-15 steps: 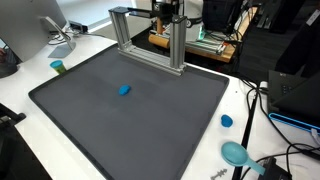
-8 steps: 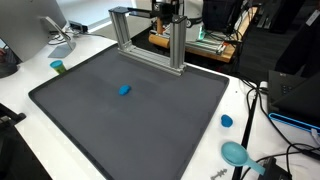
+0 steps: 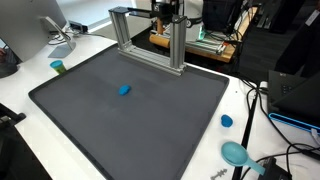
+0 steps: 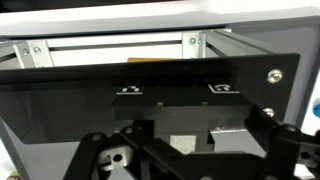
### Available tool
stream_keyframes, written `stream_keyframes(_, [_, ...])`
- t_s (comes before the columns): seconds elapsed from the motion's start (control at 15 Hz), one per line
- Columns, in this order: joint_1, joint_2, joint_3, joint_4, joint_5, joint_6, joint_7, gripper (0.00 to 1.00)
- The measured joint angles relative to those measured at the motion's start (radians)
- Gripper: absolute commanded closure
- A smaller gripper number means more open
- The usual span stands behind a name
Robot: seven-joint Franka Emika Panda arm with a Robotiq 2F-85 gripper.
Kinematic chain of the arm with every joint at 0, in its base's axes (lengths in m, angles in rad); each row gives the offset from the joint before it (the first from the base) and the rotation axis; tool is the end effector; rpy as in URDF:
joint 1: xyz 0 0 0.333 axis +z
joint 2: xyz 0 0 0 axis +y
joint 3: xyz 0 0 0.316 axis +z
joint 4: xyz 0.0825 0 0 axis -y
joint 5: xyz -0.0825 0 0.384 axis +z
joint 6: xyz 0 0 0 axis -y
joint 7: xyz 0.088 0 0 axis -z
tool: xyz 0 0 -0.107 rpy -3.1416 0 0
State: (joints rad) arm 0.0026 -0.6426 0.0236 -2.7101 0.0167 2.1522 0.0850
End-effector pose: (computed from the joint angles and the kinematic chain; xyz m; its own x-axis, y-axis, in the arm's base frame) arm 0.3502 0.0095 0.4257 0.9939 -0.0715 0.0842 -0.0711 -0.9974 -0.0077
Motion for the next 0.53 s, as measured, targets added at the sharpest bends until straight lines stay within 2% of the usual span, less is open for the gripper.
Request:
stream_keyframes(0.13, [-0.002, 0.004, 0.001, 0.001, 0.0, 0.007, 0.022, 0.01])
stream_keyframes(0.27, [-0.006, 0.009, 0.005, 0.004, 0.0, 0.01, 0.05, 0.07])
stream_keyframes(0.53, [-0.025, 0.01, 0.029, 0.006, -0.008, 0.015, 0.108, 0.24])
